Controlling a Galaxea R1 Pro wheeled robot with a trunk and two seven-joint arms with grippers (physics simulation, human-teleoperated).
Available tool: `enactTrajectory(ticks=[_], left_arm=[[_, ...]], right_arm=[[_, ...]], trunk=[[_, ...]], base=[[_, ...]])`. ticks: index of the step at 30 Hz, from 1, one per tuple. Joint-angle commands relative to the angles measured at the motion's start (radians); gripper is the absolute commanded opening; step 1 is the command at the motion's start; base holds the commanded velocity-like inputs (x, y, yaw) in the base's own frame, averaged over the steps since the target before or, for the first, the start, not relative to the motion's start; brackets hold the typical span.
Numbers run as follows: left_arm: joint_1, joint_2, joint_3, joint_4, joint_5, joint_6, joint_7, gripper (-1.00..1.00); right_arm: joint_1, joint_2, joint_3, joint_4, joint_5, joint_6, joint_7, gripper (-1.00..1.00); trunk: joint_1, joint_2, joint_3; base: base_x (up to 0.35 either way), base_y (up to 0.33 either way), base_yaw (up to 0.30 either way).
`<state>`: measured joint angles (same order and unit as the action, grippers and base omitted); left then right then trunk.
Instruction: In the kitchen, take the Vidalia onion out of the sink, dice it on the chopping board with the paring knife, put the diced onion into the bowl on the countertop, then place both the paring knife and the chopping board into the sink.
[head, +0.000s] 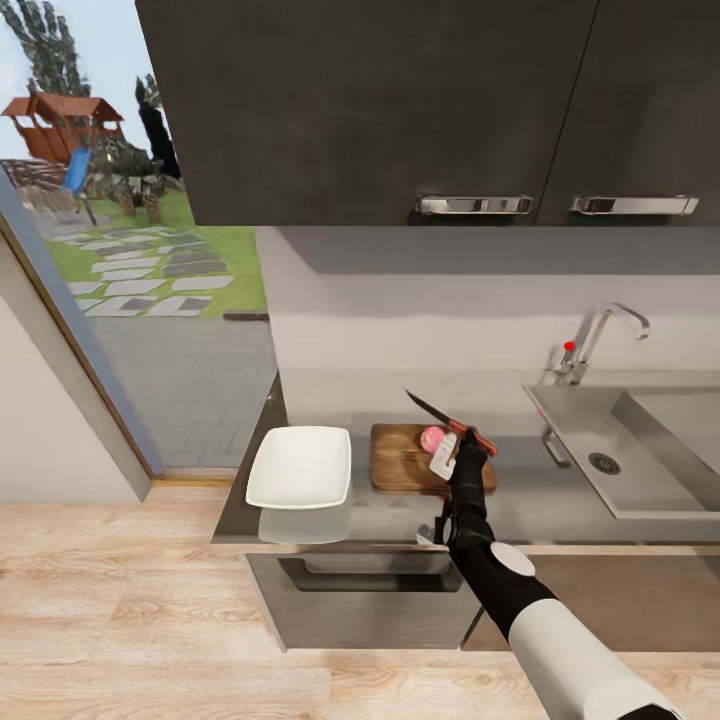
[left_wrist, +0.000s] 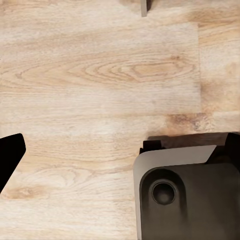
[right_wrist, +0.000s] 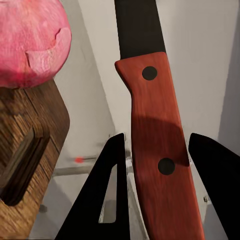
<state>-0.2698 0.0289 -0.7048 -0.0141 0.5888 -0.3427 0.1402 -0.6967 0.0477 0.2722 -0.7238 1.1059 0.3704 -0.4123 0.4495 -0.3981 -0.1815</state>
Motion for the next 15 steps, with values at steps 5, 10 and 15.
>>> enactTrajectory(ticks=[5, 10, 15], left_arm=[[0.000, 0.000, -0.009, -0.001, 0.003, -0.001, 0.006, 1.00], [0.000, 0.000, -0.009, -0.001, 0.003, 0.000, 0.006, 1.00], [0.000, 0.000, -0.009, -0.001, 0.003, 0.000, 0.006, 1.00]], right_arm=[[-0.001, 0.000, 0.000, 0.019, 0.008, 0.004, -0.002, -1.00], [-0.001, 0.000, -0.001, 0.021, 0.008, 0.004, -0.002, -1.00], [-0.001, 0.000, 0.000, 0.025, 0.008, 0.004, -0.002, -1.00]], trunk=[[0.001, -0.002, -0.002], [0.001, -0.002, -0.002], [0.001, -0.002, -0.002]], base=[[0.000, 0.000, 0.000], [0.035, 0.000, 0.000], [0.182, 0.000, 0.000]])
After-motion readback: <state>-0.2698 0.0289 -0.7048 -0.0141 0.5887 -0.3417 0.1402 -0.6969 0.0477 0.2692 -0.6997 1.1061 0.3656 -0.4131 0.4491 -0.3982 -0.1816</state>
